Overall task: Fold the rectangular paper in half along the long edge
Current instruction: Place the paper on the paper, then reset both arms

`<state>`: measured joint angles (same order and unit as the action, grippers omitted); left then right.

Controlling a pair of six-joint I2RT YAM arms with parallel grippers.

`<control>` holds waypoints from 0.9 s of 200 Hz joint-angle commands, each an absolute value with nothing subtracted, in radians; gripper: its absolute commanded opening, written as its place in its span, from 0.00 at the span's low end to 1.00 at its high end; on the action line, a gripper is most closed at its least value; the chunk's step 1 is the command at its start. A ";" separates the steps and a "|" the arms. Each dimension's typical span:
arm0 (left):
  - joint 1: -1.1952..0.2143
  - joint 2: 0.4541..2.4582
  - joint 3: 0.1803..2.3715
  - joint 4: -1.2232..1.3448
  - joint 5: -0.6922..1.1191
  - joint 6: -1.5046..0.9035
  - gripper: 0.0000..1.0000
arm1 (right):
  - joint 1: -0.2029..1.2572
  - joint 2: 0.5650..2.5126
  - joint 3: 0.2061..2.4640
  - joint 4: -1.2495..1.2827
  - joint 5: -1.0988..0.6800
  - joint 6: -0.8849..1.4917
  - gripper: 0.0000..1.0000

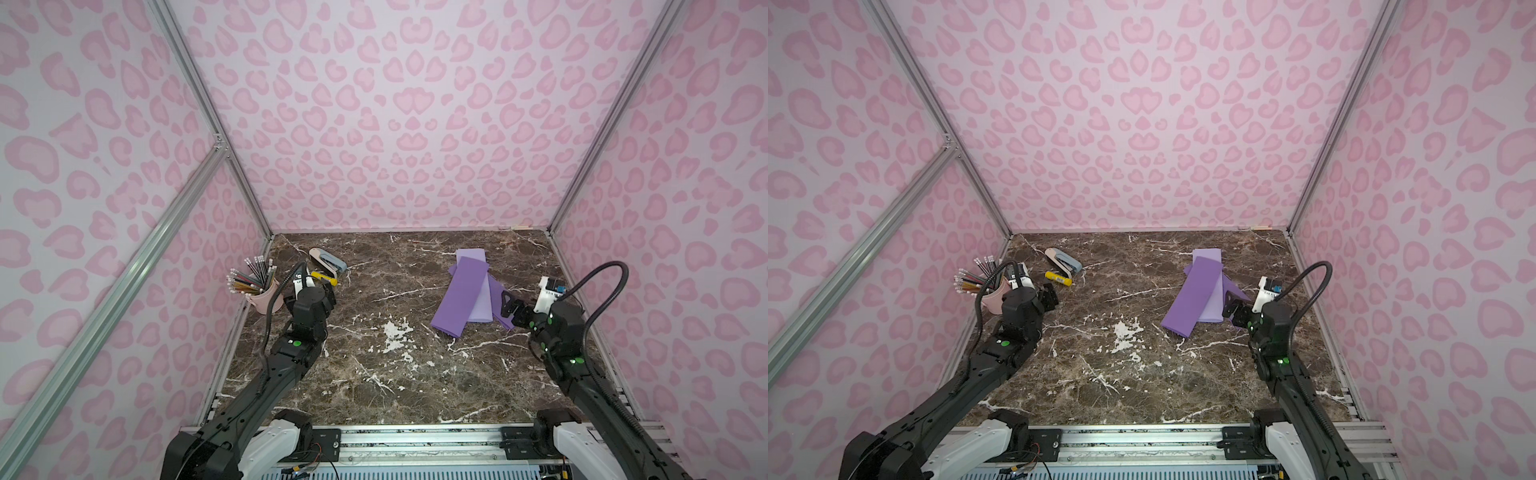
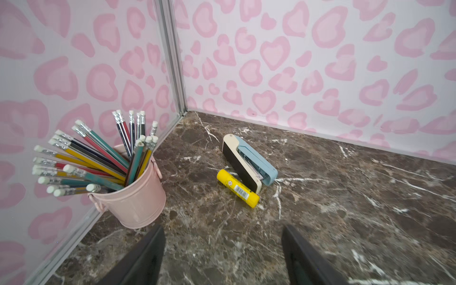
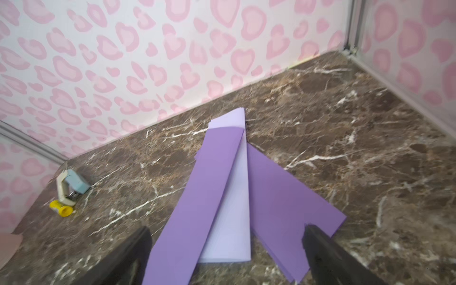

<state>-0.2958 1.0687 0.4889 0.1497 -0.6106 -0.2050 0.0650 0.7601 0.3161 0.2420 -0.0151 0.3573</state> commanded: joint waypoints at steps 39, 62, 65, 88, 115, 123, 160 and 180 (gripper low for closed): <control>-0.257 1.303 0.328 0.789 -0.425 0.024 0.77 | 0.081 0.904 0.119 0.830 0.250 0.135 0.99; -0.246 1.376 0.301 0.908 -0.392 0.059 0.76 | 0.081 1.056 0.062 1.053 0.336 0.096 0.99; -0.242 1.384 0.300 0.925 -0.389 0.062 0.75 | 0.081 1.080 0.055 1.093 0.347 0.088 0.99; -0.199 1.426 0.321 0.971 -0.297 0.060 0.74 | 0.069 1.242 0.086 1.201 0.364 0.085 1.00; -0.173 1.499 0.387 0.953 -0.265 0.081 0.73 | 0.057 1.426 0.119 1.375 0.303 0.061 1.00; -0.169 1.511 0.404 0.938 -0.237 0.093 0.72 | 0.051 1.509 0.124 1.441 0.258 0.044 1.00; -0.118 1.561 0.415 0.988 -0.158 0.085 0.71 | 0.070 1.552 0.175 1.402 0.198 0.000 1.00; -0.064 1.533 0.331 1.107 -0.070 0.047 0.71 | 0.068 1.562 0.171 1.414 0.199 0.000 1.00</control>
<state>-0.1085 1.5543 0.3939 0.9512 -0.1883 0.0910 0.0662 1.5558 0.1677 1.3529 0.2230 0.0204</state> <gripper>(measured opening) 0.704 0.998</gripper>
